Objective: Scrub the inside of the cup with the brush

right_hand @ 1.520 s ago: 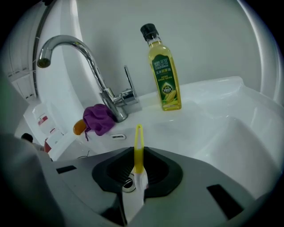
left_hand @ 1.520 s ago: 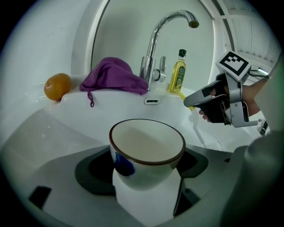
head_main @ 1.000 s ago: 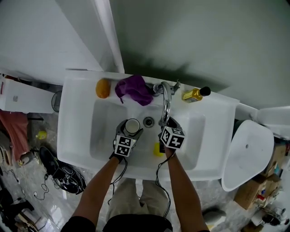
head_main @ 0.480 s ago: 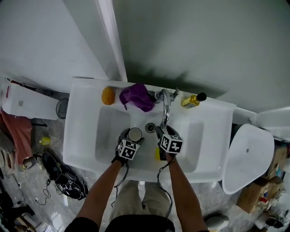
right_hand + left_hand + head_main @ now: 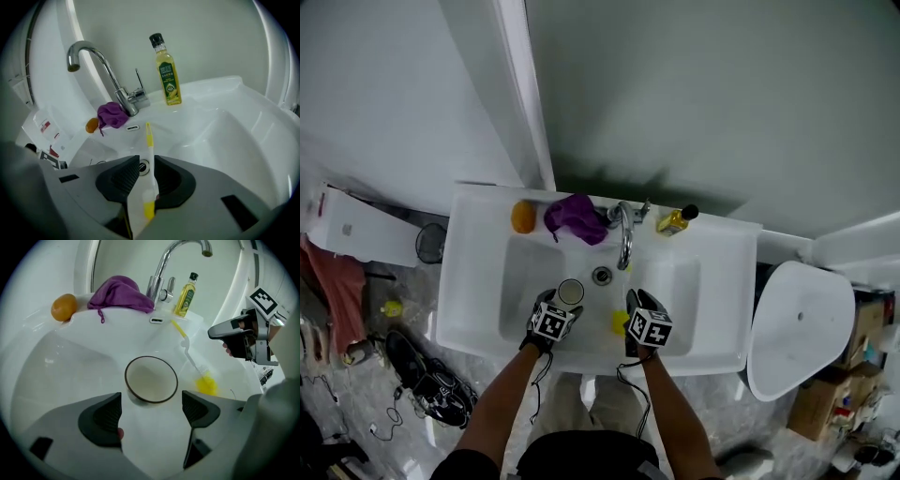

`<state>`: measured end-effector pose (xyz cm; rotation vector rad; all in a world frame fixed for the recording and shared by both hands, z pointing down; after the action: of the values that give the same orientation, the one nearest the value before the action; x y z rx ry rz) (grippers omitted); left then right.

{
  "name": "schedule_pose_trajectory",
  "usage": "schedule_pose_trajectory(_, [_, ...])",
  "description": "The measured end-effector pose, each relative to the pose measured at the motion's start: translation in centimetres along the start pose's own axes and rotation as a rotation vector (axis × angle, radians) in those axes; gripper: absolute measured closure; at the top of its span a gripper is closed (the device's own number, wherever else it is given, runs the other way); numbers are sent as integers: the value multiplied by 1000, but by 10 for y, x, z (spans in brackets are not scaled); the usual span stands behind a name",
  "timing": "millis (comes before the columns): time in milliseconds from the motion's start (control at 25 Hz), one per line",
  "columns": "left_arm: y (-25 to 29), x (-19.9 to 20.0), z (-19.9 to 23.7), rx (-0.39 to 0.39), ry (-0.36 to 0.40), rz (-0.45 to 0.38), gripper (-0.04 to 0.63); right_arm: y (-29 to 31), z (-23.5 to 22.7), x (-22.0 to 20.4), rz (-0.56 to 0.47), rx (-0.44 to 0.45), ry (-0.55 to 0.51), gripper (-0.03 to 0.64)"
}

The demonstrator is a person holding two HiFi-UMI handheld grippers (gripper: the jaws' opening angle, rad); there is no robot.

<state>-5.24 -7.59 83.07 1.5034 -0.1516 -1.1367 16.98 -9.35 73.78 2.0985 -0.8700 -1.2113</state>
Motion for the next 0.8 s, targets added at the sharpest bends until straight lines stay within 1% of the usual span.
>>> schedule_pose_trajectory(120, [-33,-3,-6,20,-22,-32,183,-29,14,-5,-2,23,-26,539])
schedule_pose_trajectory(200, [-74,5,-10,34,-47,-83,183,-53,30,-5,-4,62,-47,561])
schedule_pose_trajectory(280, [-117,8,-16,36,-56,-135,183,-80,48,-6,-9,107,-77,576])
schedule_pose_trajectory(360, [-152,5,-21,32,-33,-168,183,-105,61,-8,-14,132,-95,583])
schedule_pose_trajectory(520, [-195,8,-22,38,73,-227,186,-136,86,-9,-73,149,-24,589])
schedule_pose_trajectory(600, [-211,7,-31,31,72,-263,190,-152,101,-18,-99,150,-22,589])
schedule_pose_trajectory(720, [-232,8,-45,5,43,-315,221,-172,125,-30,-117,140,-85,589])
schedule_pose_trajectory(760, [-238,6,-48,9,38,-328,247,-179,131,-33,-120,133,-114,589])
schedule_pose_trajectory(800, [-244,4,-51,16,36,-340,300,-187,136,-36,-124,126,-140,589])
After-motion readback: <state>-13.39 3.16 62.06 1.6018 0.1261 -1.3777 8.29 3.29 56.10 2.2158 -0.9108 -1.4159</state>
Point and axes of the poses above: the fingertips, and each gripper's own axes: y forward along the fingers, z to its left, x out of its top, the point moved 6 cm from there along -y, backward along the fingers, and after that the axes turned 12 degrees about y, right-handed, at the moved point
